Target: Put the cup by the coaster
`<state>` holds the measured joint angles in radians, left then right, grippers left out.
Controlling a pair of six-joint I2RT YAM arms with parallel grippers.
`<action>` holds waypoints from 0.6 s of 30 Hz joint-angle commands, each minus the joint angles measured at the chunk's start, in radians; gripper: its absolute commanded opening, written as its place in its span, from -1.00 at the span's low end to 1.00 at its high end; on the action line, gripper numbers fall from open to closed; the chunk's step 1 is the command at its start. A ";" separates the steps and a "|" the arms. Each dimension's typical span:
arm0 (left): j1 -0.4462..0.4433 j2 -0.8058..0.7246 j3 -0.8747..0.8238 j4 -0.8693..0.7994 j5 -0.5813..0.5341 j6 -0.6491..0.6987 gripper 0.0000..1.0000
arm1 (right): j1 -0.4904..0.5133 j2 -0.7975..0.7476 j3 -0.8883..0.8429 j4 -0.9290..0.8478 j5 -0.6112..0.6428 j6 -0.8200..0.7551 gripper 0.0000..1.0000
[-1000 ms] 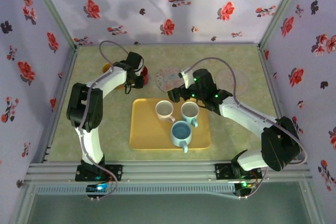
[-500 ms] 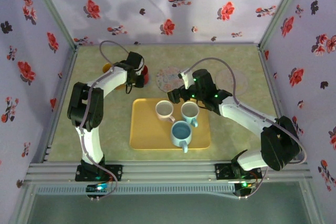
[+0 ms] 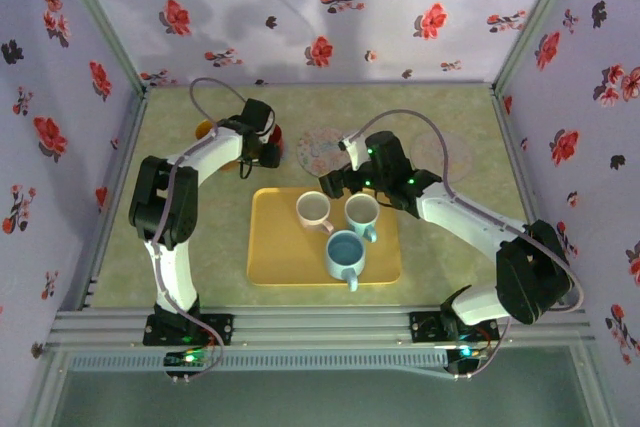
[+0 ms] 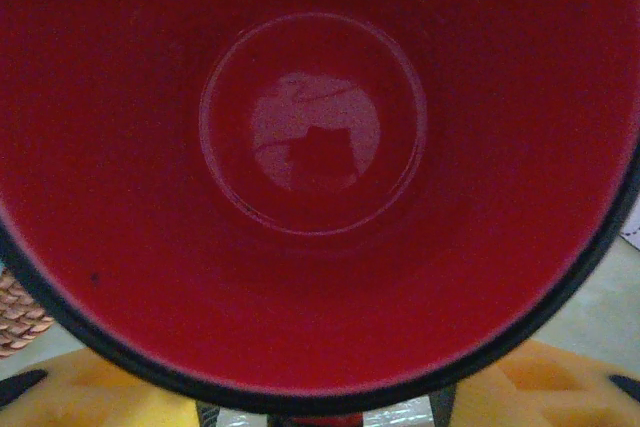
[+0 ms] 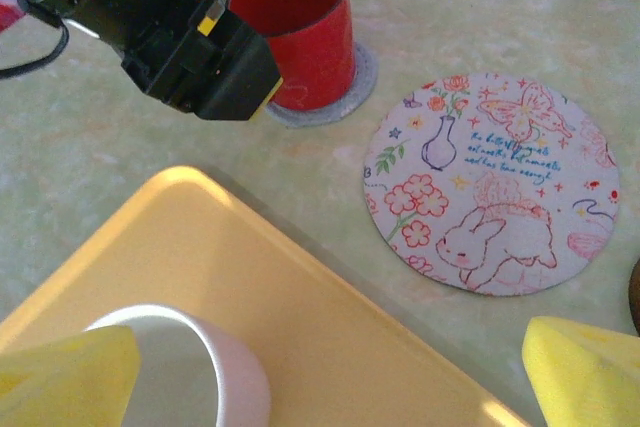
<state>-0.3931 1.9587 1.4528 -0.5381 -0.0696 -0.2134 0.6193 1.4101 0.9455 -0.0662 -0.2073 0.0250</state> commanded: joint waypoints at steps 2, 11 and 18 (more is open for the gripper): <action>0.008 -0.055 -0.005 -0.010 0.002 -0.022 0.29 | -0.007 -0.036 0.050 -0.085 -0.002 -0.041 0.99; 0.003 -0.165 0.014 -0.027 0.020 -0.034 0.71 | -0.006 -0.114 0.126 -0.365 0.028 -0.091 0.99; -0.010 -0.287 0.001 -0.028 0.100 -0.002 0.92 | -0.003 -0.146 0.188 -0.589 0.082 -0.046 0.99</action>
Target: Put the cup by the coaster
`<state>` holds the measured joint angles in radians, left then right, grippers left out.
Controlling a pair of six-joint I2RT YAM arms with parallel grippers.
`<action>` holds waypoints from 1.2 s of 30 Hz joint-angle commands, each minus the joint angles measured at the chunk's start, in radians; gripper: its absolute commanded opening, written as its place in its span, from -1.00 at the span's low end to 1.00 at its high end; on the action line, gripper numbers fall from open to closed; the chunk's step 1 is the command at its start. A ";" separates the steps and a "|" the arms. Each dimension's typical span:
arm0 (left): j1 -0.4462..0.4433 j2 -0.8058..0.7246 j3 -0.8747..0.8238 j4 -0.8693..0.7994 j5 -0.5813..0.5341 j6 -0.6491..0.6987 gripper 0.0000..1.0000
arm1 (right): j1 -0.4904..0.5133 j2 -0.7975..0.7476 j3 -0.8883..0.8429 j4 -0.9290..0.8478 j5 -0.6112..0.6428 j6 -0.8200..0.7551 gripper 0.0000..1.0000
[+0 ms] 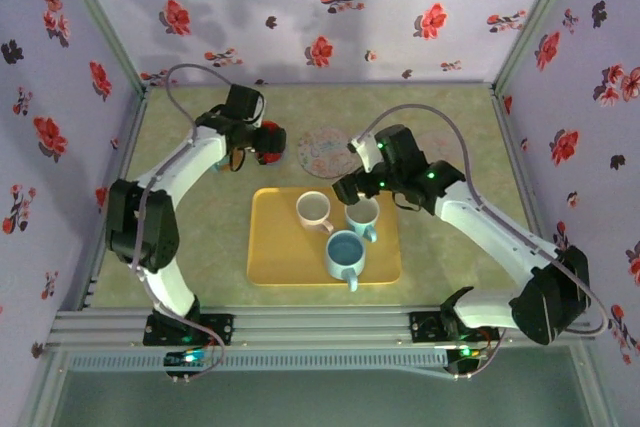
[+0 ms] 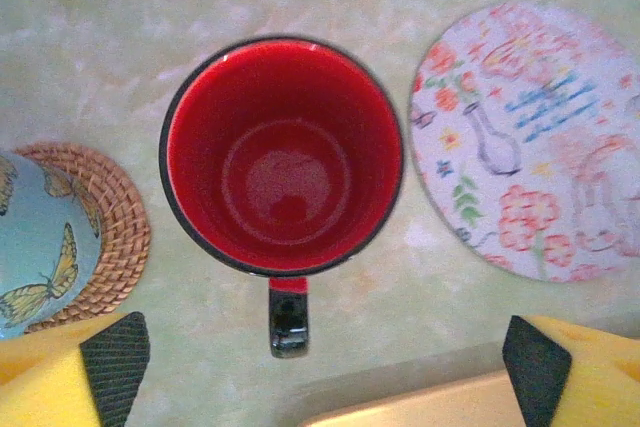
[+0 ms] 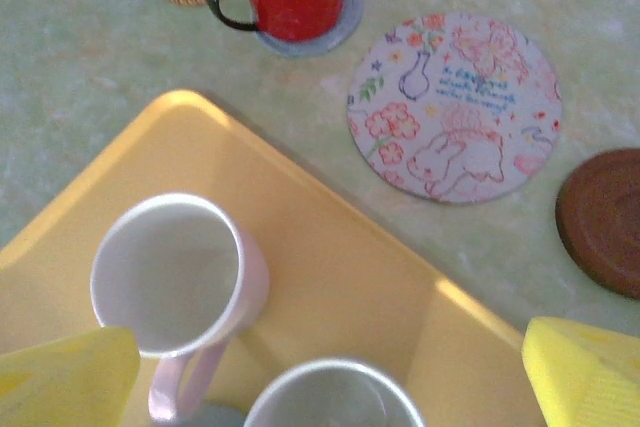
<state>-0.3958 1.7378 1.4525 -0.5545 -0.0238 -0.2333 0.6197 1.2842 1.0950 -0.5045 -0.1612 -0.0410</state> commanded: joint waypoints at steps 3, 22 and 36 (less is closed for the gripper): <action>-0.016 -0.126 -0.018 -0.012 0.102 0.036 1.00 | -0.003 -0.018 0.061 -0.236 0.039 0.045 0.98; -0.061 -0.491 -0.312 0.011 0.386 0.196 0.99 | 0.003 -0.018 0.003 -0.475 0.096 0.219 0.78; -0.105 -0.696 -0.534 0.071 0.469 0.291 1.00 | 0.053 0.049 -0.077 -0.451 0.066 0.328 0.60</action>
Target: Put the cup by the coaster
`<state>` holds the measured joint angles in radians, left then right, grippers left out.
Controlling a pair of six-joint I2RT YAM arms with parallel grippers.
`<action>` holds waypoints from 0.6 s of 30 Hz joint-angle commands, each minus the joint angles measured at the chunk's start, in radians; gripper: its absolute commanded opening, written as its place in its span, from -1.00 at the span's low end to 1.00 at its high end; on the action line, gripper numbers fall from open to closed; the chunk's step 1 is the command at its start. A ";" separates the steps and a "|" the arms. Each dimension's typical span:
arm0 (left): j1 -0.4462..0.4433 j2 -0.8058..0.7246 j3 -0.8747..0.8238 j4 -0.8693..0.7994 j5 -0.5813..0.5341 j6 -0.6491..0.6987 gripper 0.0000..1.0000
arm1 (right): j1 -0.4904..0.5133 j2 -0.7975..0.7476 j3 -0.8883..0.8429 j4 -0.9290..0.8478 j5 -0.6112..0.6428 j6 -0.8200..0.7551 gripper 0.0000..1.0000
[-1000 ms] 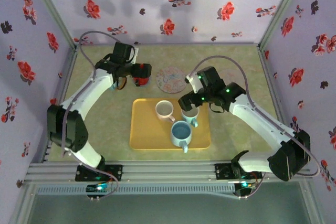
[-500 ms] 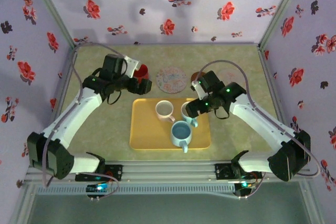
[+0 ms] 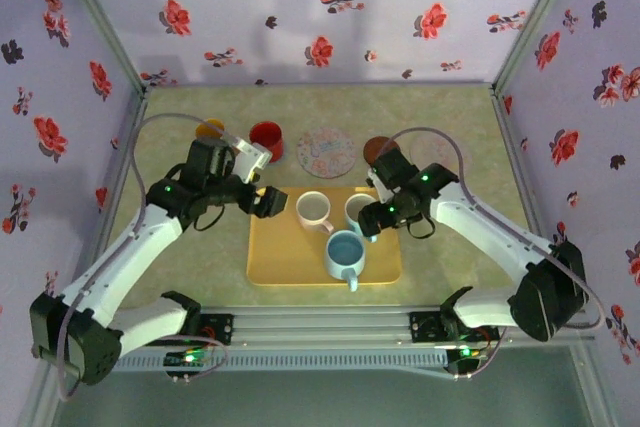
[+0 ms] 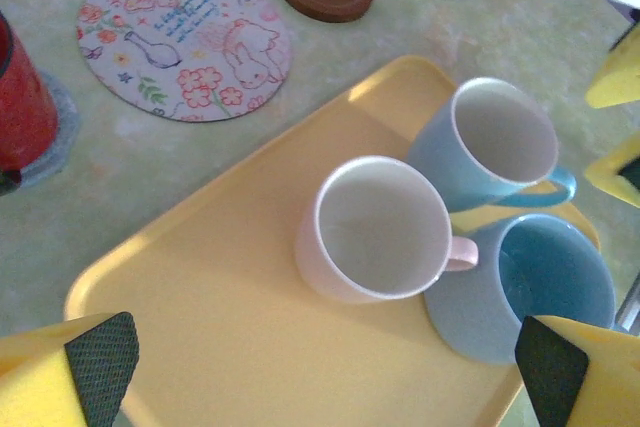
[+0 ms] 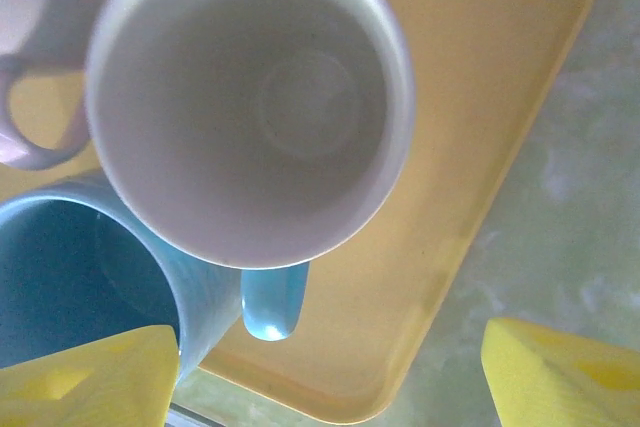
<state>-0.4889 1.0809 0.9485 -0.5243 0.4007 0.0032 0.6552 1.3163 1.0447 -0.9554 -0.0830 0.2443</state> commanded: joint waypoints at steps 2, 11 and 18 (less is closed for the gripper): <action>-0.019 -0.061 -0.054 0.044 0.046 0.069 1.00 | 0.025 0.025 -0.040 0.013 -0.006 0.056 0.59; -0.031 -0.081 -0.102 0.060 0.046 0.067 1.00 | 0.037 0.078 -0.075 0.090 0.006 0.075 0.44; -0.034 -0.072 -0.116 0.067 0.046 0.073 1.00 | 0.038 0.125 -0.073 0.145 0.010 0.050 0.24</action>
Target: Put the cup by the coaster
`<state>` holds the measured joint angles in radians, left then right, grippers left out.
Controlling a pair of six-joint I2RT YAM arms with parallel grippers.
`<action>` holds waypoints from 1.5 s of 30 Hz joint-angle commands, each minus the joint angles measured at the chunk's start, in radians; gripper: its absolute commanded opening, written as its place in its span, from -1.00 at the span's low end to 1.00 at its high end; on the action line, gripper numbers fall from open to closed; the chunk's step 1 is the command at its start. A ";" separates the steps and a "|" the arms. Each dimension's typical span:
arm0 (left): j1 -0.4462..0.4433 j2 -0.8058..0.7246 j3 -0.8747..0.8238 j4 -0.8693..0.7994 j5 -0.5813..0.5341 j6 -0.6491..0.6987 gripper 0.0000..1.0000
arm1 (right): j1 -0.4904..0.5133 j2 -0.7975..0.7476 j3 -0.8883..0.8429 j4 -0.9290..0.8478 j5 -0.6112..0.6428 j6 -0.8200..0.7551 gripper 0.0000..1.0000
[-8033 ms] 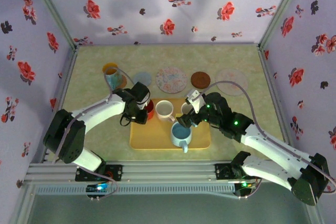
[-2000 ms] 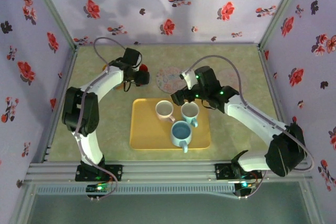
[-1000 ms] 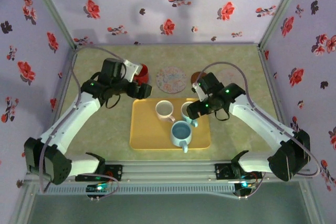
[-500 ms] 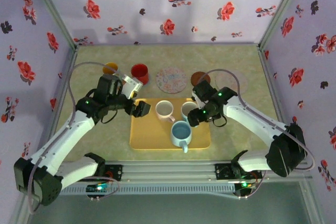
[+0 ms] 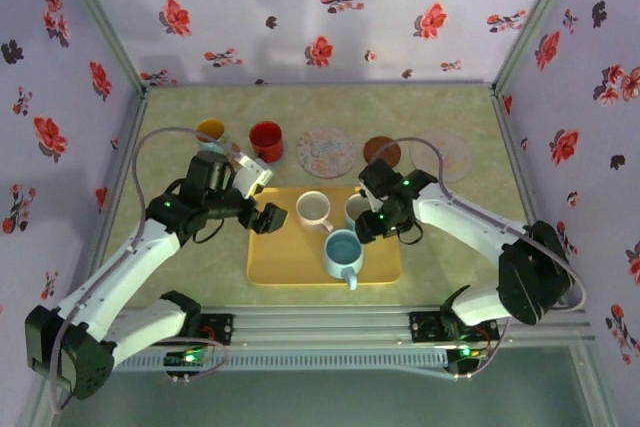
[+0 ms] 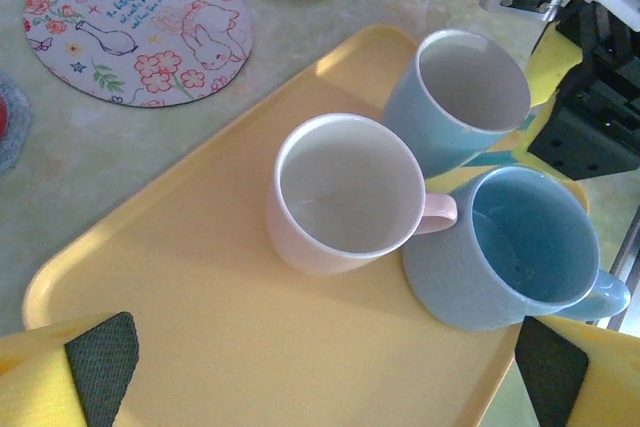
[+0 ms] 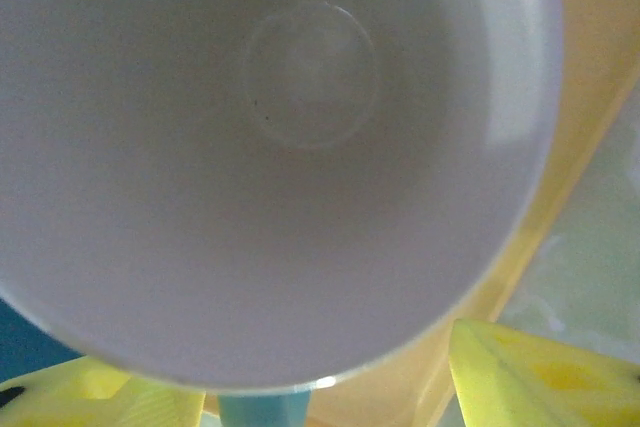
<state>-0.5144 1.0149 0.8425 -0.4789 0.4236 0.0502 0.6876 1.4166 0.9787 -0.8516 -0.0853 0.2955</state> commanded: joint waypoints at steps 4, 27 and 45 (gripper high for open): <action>-0.010 -0.002 -0.015 0.020 0.021 0.028 1.00 | 0.009 0.027 -0.019 0.061 0.032 -0.004 0.10; -0.012 0.025 -0.013 0.034 0.018 0.027 0.99 | 0.019 0.064 -0.047 0.148 0.081 -0.039 -0.16; -0.015 0.040 -0.008 0.061 0.010 0.034 1.00 | 0.021 0.029 -0.041 0.148 0.122 -0.073 -0.78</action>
<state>-0.5220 1.0500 0.8310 -0.4480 0.4232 0.0605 0.7052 1.4727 0.9356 -0.7025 0.0013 0.2352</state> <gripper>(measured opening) 0.994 0.173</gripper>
